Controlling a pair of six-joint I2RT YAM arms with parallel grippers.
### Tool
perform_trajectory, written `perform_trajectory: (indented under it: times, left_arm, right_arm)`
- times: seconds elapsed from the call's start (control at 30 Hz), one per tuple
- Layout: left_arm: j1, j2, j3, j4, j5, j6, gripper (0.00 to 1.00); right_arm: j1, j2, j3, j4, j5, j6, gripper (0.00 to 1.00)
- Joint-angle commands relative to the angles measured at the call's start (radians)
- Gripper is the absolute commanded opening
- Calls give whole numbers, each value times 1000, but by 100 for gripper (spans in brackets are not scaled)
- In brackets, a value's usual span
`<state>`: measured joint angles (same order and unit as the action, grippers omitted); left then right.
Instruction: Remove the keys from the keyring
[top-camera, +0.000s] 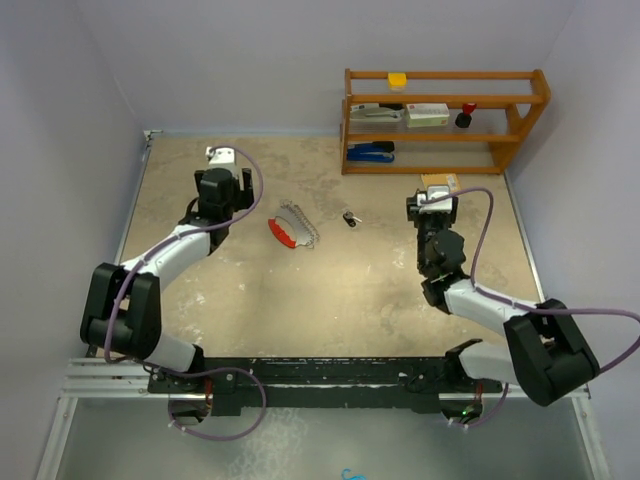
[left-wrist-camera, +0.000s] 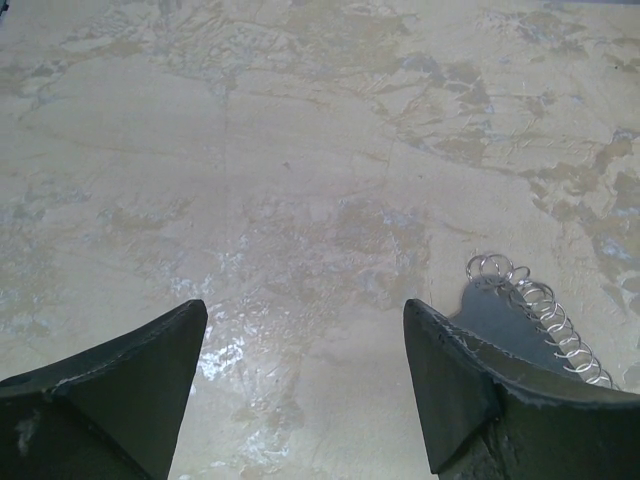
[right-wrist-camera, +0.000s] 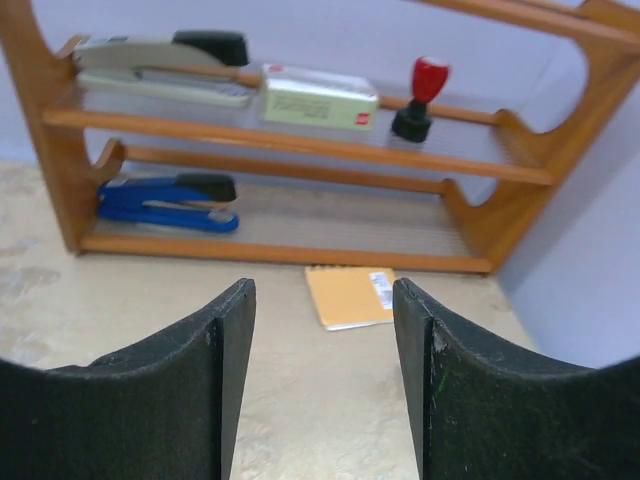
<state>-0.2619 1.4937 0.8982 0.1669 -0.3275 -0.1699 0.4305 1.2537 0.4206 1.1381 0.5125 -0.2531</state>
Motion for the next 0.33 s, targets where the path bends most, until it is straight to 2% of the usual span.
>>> perform_trajectory:
  times: [0.0, 0.13, 0.3]
  left_arm:
    - [-3, -72, -25, 78, -8, 21, 77]
    - [-3, -96, -47, 82, -23, 25, 78]
    - [-3, -129, -87, 107, -40, 32, 78]
  right_arm:
    - [-1, -42, -29, 231, 132, -81, 60]
    - [-2, -56, -58, 300, 141, -92, 61]
    - [-1, -54, -58, 304, 144, -97, 61]
